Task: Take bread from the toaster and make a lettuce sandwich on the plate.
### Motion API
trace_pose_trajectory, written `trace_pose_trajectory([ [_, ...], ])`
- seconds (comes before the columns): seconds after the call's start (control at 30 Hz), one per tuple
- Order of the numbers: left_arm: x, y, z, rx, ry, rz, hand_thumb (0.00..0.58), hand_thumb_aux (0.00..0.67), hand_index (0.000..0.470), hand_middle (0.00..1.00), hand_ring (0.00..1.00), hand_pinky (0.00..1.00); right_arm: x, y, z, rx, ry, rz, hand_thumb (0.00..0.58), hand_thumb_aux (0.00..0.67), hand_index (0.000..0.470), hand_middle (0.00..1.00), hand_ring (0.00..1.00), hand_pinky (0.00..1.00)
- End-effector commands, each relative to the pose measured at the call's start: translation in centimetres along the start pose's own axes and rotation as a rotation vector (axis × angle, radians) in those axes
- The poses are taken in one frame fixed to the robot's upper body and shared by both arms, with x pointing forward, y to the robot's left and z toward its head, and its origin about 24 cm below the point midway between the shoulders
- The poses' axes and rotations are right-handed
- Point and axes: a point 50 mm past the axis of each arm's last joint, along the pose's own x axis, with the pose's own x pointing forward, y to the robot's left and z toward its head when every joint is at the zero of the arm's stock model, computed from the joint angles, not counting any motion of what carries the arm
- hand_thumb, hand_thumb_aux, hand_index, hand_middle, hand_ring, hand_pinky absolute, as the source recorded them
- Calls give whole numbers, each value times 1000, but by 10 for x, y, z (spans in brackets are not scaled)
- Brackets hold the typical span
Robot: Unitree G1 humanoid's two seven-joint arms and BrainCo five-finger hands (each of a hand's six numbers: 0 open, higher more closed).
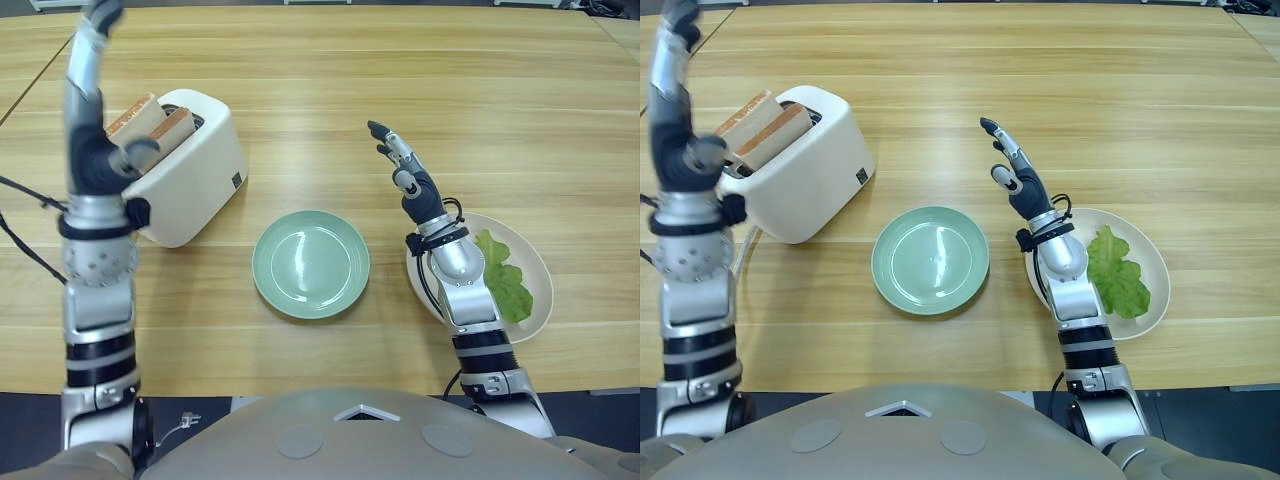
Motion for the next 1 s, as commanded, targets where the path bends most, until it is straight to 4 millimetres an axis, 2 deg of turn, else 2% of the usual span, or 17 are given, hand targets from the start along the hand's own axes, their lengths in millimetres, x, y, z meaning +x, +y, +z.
trace_pose_trajectory([
  [0.03,26,23,-47,83,262,-114,0,0,0,0,0,0,2,0,1,-16,0,-5,0,0,0,0,0,0],
  [0.13,26,38,-85,339,471,-262,0,0,0,0,0,0,2,1,0,-19,3,-5,0,0,0,0,0,0],
  [0.27,15,54,-116,471,641,-328,0,0,0,0,0,0,4,2,-3,-20,6,-3,0,0,0,0,0,0],
  [0.33,8,55,-125,496,687,-363,0,0,0,0,0,0,4,2,-4,-19,8,-1,0,0,0,0,0,0],
  [0.4,-5,42,-134,502,729,-469,0,0,0,0,0,0,3,2,-4,-19,9,3,0,0,0,0,0,0],
  [0.5,-16,28,-141,503,753,-556,0,0,0,0,0,0,0,1,-4,-20,11,3,0,0,0,0,0,0],
  [0.57,-17,24,-142,495,751,-581,66,39,28,0,0,0,-2,0,-4,-21,15,1,0,0,0,0,0,0],
  [0.7,-17,24,-144,493,757,-587,87,53,37,0,0,0,-3,-1,-3,-23,19,1,0,0,0,0,0,0],
  [0.8,-16,23,-145,491,758,-589,164,102,72,0,0,0,-3,-1,-4,-25,21,1,0,0,0,0,0,0],
  [0.83,-16,23,-145,490,758,-590,447,349,245,0,0,0,-3,-1,-4,-26,21,2,0,0,0,0,0,0],
  [0.87,-16,22,-145,489,758,-592,514,444,311,0,0,0,-3,-1,-4,-27,21,3,0,0,0,0,0,0],
  [0.9,-16,22,-145,489,756,-595,523,460,323,0,0,0,-2,-1,-4,-28,21,4,0,0,0,0,0,0],
  [0.93,-16,21,-145,489,749,-602,566,565,396,0,0,0,-2,-1,-4,-29,21,5,0,0,0,0,0,0],
  [0.97,-16,19,-144,489,740,-609,573,596,418,0,0,0,-2,-1,-4,-30,21,6,0,0,0,0,0,0],
  [1.0,-15,18,-142,488,729,-615,580,670,470,0,0,0,-2,0,-4,-32,21,7,0,0,0,0,0,0],
])
